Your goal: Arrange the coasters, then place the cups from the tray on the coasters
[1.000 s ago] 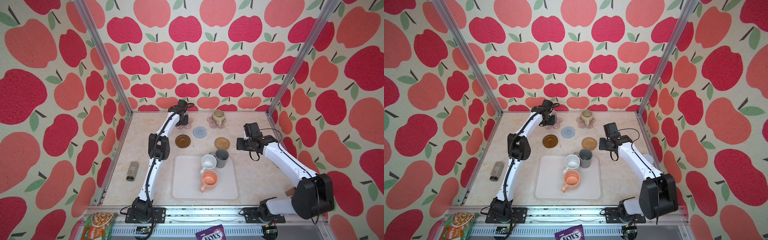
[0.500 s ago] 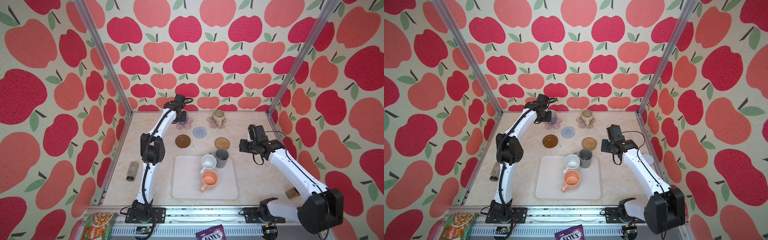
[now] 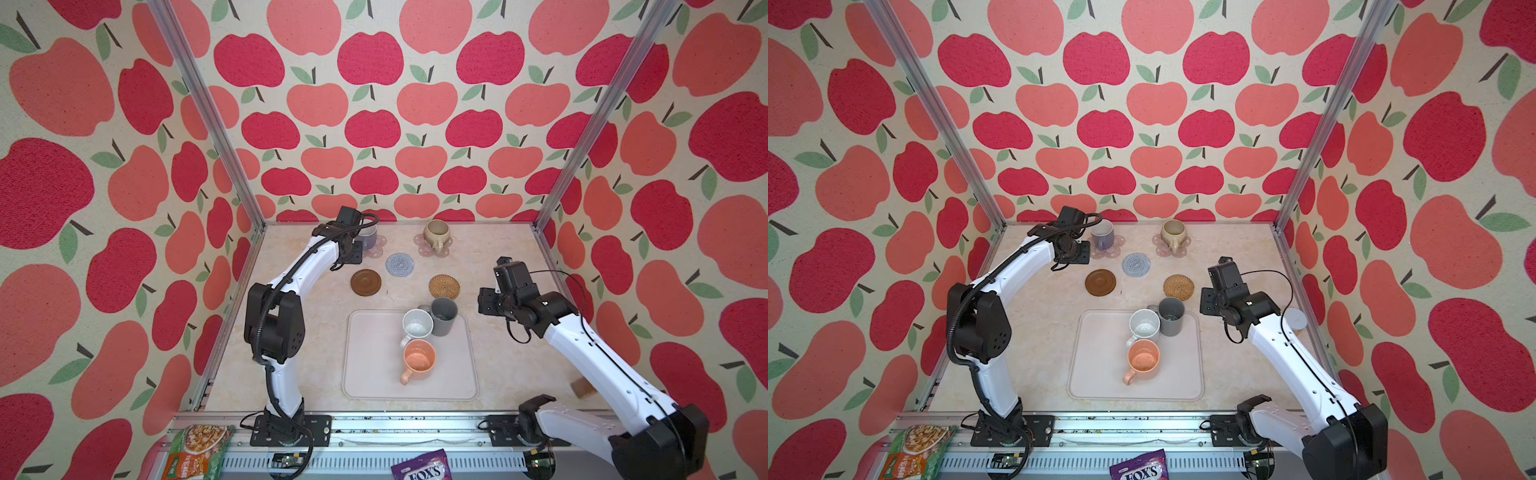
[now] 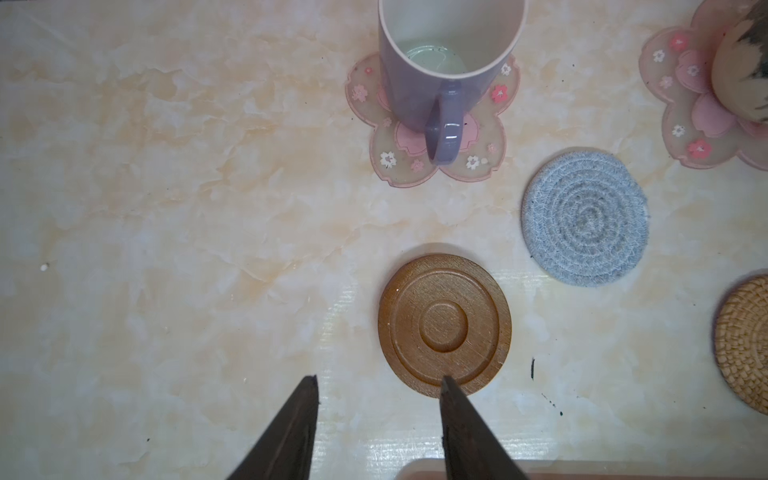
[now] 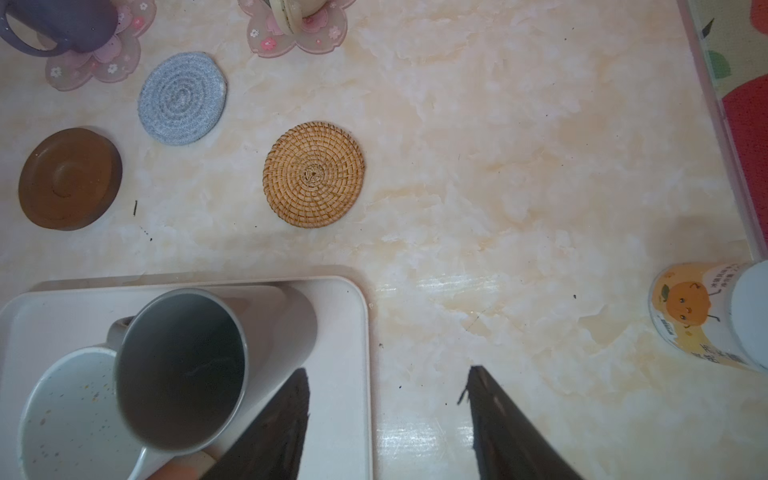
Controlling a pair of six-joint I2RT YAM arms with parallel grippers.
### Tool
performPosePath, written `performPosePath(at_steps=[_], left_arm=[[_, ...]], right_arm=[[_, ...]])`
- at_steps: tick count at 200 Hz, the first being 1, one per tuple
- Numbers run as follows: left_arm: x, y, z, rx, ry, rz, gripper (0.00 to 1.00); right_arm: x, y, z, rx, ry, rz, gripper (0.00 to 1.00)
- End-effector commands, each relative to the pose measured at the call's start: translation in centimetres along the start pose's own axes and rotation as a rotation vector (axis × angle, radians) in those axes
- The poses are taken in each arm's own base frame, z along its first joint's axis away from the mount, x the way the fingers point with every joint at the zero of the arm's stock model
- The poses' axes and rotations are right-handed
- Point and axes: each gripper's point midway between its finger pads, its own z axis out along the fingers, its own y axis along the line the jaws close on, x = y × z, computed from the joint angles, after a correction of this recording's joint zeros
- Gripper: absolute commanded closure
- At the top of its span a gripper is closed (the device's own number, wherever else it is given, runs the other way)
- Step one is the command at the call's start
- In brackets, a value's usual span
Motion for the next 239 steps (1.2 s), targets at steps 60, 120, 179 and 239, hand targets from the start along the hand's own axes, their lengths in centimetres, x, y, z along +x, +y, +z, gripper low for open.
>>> performPosePath(at_steps=[60,120,179,239], left_arm=[[2.5,-0.3,-5.1,0.03,-0.083,0.007,0.52],[5.3,-5.5,-6.0,0.235,-0.013,0.06,0.57],[7.8,-12.7,-5.8,0.452,0.106,0.128,0.64],[10.5,-16.6,-4.1,0.501,0.227,0.201,0.68]], right_arm=[[3.3,-0.2,-1.0,0.035,0.026,0.001,0.37],[3.1,-0.5,-1.8,0.05,0.006,-0.048,0.36],[0.1,1.2,-0.8,0.041,-0.019,-0.152,0.36],[-1.6,1.1,1.0,0.036,-0.025,-0.131,0.36]])
